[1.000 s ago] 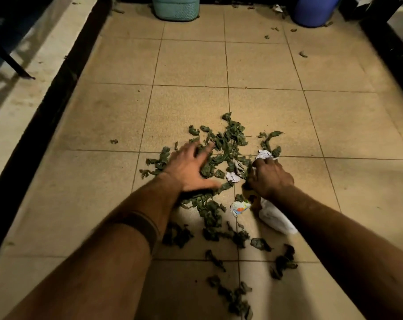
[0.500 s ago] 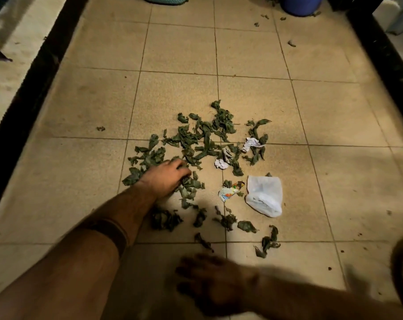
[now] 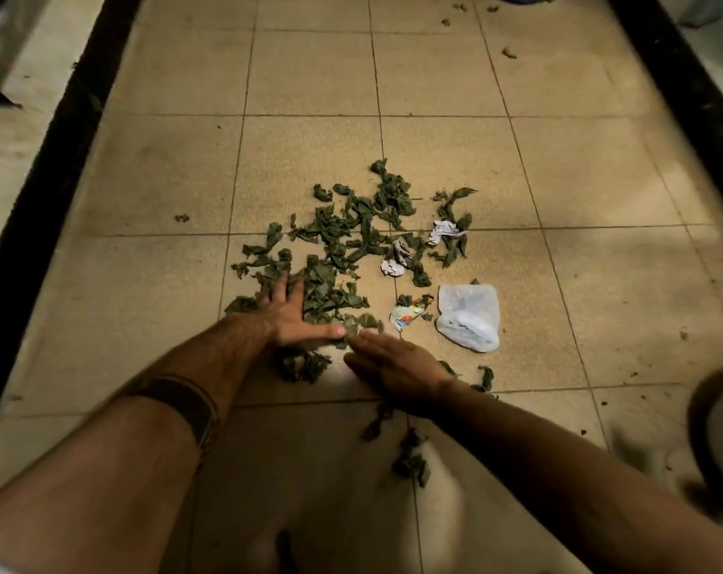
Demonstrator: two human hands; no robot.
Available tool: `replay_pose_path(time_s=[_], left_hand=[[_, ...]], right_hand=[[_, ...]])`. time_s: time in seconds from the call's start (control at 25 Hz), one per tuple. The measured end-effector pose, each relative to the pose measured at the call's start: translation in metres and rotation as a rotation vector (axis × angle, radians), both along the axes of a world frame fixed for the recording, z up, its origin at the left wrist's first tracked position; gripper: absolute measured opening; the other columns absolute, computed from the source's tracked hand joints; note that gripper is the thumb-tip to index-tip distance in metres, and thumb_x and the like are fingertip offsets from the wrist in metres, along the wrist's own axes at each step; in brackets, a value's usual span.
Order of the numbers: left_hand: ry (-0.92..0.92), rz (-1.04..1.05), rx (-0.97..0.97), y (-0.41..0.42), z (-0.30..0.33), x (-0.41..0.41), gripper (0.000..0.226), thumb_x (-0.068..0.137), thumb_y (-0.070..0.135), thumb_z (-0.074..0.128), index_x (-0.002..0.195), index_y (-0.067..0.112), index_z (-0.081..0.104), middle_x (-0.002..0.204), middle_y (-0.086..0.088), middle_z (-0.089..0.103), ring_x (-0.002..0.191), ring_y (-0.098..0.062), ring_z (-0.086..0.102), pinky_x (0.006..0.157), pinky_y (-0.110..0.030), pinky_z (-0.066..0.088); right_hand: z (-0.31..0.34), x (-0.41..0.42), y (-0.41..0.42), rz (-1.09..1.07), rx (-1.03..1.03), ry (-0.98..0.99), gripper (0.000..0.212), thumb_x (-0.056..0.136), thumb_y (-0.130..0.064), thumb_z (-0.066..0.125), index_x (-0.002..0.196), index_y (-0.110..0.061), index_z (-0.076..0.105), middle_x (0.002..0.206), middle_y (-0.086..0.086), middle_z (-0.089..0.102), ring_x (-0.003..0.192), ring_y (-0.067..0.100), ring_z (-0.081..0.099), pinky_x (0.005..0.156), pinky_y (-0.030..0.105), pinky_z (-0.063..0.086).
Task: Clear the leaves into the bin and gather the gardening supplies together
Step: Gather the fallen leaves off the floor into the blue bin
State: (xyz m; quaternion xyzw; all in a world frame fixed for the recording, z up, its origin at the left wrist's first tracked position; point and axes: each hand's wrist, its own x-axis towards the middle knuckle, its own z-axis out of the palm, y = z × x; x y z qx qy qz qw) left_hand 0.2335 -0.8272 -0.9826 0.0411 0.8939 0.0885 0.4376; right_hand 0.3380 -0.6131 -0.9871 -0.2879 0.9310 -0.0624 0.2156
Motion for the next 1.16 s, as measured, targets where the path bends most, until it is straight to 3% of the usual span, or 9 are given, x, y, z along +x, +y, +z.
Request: replay_pose_path(time_s=[0.2, 0.36, 0.44, 0.52, 0.64, 0.76, 0.88, 1.0, 1.16], left_hand=[[0.327, -0.584, -0.039, 0.01, 0.002, 0.035, 0.143, 0.057, 0.104, 0.04, 0.156, 0.022, -0.023, 0.164, -0.009, -0.029, 0.149, -0.038, -0.027, 0.115, -0.07, -0.01], [0.622, -1.467, 0.498, -0.008, -0.007, 0.073, 0.088, 0.085, 0.08, 0.044, 0.143, 0.014, 0.051, 0.146, -0.017, 0.051, 0.136, -0.033, 0.048, 0.114, -0.051, 0.036], [0.465, -1.639, 0.511, -0.012, -0.018, 0.083, 0.062, 0.092, 0.062, 0.053, 0.133, 0.015, 0.057, 0.138, -0.015, 0.057, 0.124, -0.031, 0.057, 0.103, -0.044, 0.048], [0.299, -1.564, 0.298, -0.007, -0.015, 0.078, 0.044, 0.101, 0.044, 0.047, 0.136, 0.016, 0.048, 0.139, -0.014, 0.05, 0.122, -0.029, 0.051, 0.103, -0.046, 0.046], [0.638, -1.113, 0.196, 0.002, -0.003, 0.041, 0.036, 0.101, 0.046, 0.038, 0.127, 0.024, 0.05, 0.127, -0.002, 0.052, 0.111, -0.016, 0.049, 0.1, -0.038, 0.045], [0.783, -0.455, 0.1, -0.003, 0.006, 0.01, 0.073, 0.087, 0.074, 0.037, 0.142, 0.026, 0.042, 0.146, -0.008, 0.041, 0.134, -0.029, 0.039, 0.114, -0.051, 0.031], [0.398, 0.21, -0.034, 0.01, 0.009, 0.012, 0.119, 0.071, 0.091, 0.053, 0.161, 0.031, 0.004, 0.168, -0.01, -0.005, 0.152, -0.043, 0.0, 0.119, -0.062, 0.007], [0.171, 0.2, 0.093, 0.035, 0.002, 0.024, 0.12, 0.071, 0.087, 0.058, 0.161, 0.03, 0.003, 0.168, -0.011, -0.012, 0.153, -0.042, -0.002, 0.119, -0.069, 0.011], [0.522, 0.028, -0.002, 0.048, 0.007, 0.009, 0.109, 0.072, 0.089, 0.052, 0.154, 0.02, 0.03, 0.166, -0.012, 0.008, 0.152, -0.037, 0.008, 0.12, -0.066, 0.012]], right_hand=[[-0.009, 0.065, 0.047, 0.35, -0.242, 0.172, 0.023, 0.101, -0.035, 0.056, 0.116, -0.018, 0.064, 0.117, 0.007, 0.064, 0.106, 0.025, 0.061, 0.086, 0.04, 0.055], [-0.033, 0.164, 0.088, 0.697, -0.052, -0.092, 0.026, 0.106, -0.036, 0.035, 0.11, -0.028, 0.06, 0.113, -0.004, 0.059, 0.104, 0.018, 0.055, 0.085, 0.035, 0.048], [-0.027, 0.133, 0.089, 0.518, -0.069, -0.087, 0.032, 0.105, -0.039, 0.034, 0.115, -0.024, 0.061, 0.107, -0.005, 0.058, 0.096, 0.019, 0.055, 0.079, 0.035, 0.047], [-0.019, 0.085, 0.093, 0.211, -0.049, -0.004, 0.039, 0.104, -0.042, 0.035, 0.116, -0.017, 0.063, 0.1, -0.004, 0.056, 0.09, 0.022, 0.058, 0.076, 0.035, 0.048], [0.003, 0.025, 0.109, -0.075, 0.022, 0.233, 0.034, 0.1, -0.041, 0.048, 0.114, -0.015, 0.065, 0.103, 0.005, 0.061, 0.087, 0.02, 0.058, 0.071, 0.035, 0.054], [0.007, -0.005, 0.125, -0.62, 0.107, 0.24, 0.06, 0.092, -0.056, 0.051, 0.14, -0.021, 0.048, 0.139, 0.014, 0.048, 0.119, 0.029, 0.051, 0.089, 0.043, 0.053], [0.003, -0.018, 0.111, -1.054, 0.117, -0.114, 0.085, 0.087, -0.064, 0.058, 0.155, -0.024, 0.028, 0.151, 0.019, 0.033, 0.135, 0.041, 0.036, 0.101, 0.052, 0.044], [0.0, -0.026, 0.073, -0.916, 0.04, -0.144, 0.083, 0.087, -0.06, 0.061, 0.152, -0.018, 0.032, 0.147, 0.018, 0.04, 0.131, 0.038, 0.039, 0.1, 0.048, 0.045], [0.01, -0.053, 0.057, -0.96, 0.057, -0.108, 0.093, 0.086, -0.066, 0.059, 0.154, -0.013, 0.026, 0.156, 0.02, 0.03, 0.14, 0.041, 0.035, 0.107, 0.055, 0.044]])
